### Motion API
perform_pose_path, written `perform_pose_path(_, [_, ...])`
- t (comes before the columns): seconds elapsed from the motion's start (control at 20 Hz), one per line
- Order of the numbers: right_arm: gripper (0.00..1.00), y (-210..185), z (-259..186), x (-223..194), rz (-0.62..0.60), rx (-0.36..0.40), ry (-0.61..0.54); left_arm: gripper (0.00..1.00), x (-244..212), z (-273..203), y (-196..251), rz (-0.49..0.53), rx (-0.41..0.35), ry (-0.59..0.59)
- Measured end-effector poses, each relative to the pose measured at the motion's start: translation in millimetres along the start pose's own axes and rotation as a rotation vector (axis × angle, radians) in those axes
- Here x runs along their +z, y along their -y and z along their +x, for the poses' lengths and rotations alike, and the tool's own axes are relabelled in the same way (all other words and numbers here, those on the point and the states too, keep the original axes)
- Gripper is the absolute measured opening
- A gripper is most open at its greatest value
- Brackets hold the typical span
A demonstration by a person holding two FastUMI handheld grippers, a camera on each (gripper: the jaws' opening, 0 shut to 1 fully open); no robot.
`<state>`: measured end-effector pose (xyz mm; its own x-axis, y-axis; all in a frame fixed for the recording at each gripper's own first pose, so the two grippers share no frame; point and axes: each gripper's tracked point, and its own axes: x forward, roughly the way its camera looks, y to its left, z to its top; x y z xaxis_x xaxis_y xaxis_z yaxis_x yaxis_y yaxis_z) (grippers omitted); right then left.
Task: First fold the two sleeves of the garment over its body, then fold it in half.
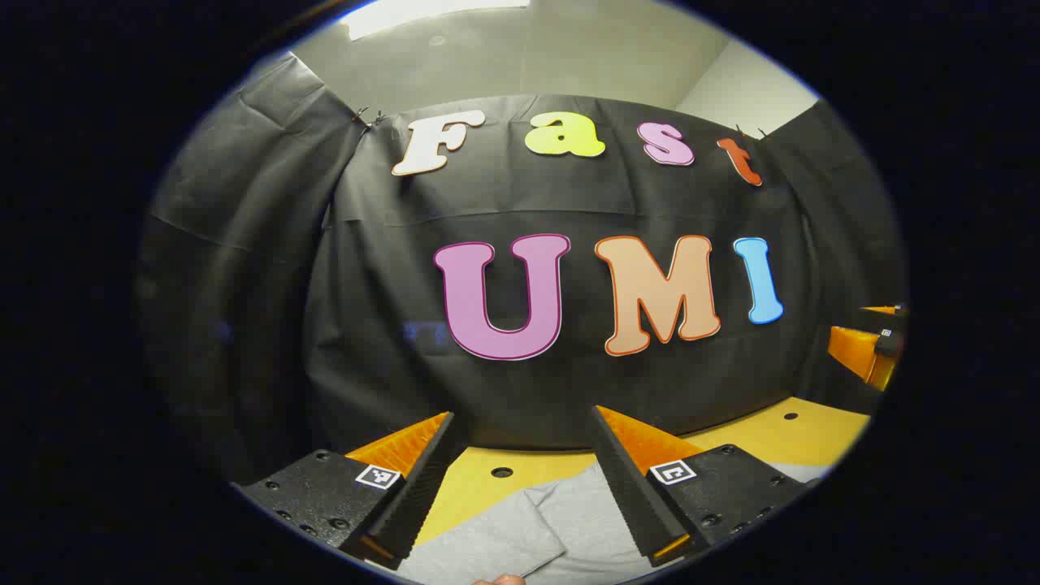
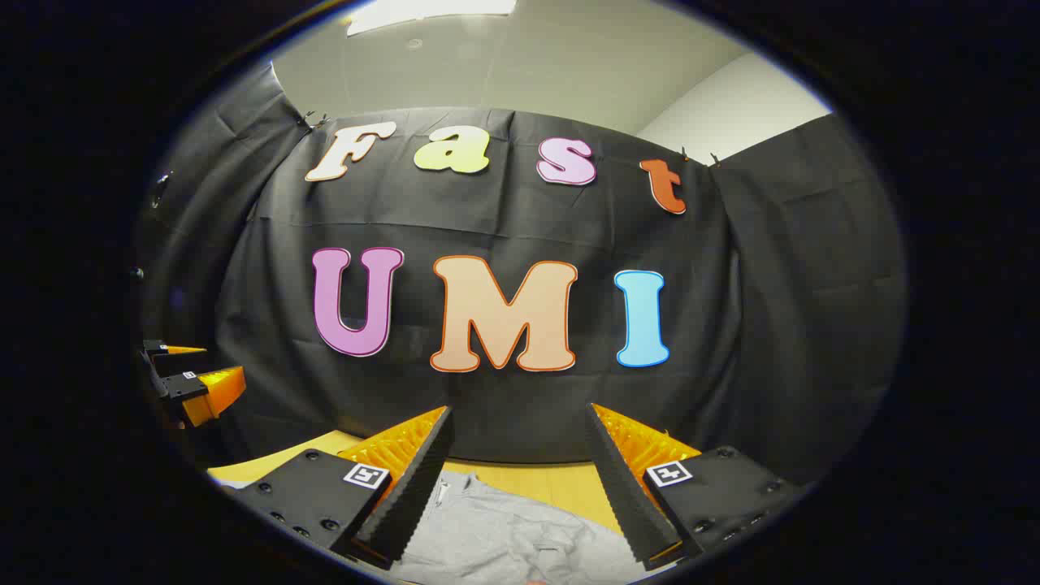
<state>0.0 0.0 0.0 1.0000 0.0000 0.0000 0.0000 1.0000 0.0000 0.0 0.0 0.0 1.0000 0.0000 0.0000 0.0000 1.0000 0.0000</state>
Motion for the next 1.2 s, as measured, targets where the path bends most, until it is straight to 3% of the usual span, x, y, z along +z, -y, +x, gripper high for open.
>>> perform_pose_path(0.1, [1.00,-1,7,-3,0.002,0.007,-0.005,1.00,-2,-1,-2,-0.003,0.008,-0.005])
perform_pose_path(0.15, [1.00,0,10,-6,-0.003,0.010,-0.018,0.95,-3,-1,-2,-0.001,0.011,-0.011])
perform_pose_path(0.85, [1.00,12,10,-6,-0.013,0.005,-0.016,0.95,-8,1,3,-0.014,0.013,-0.021])
perform_pose_path(0.9, [1.00,15,10,-8,-0.013,-0.001,-0.020,1.00,-8,0,4,-0.014,0.012,-0.022])
perform_pose_path(0.95, [1.00,16,10,-8,-0.012,-0.004,-0.023,0.95,-8,0,3,-0.012,0.013,-0.019])
perform_pose_path(1.2, [1.00,25,5,-9,-0.021,-0.021,-0.023,0.95,-7,-2,7,-0.010,0.004,-0.012])
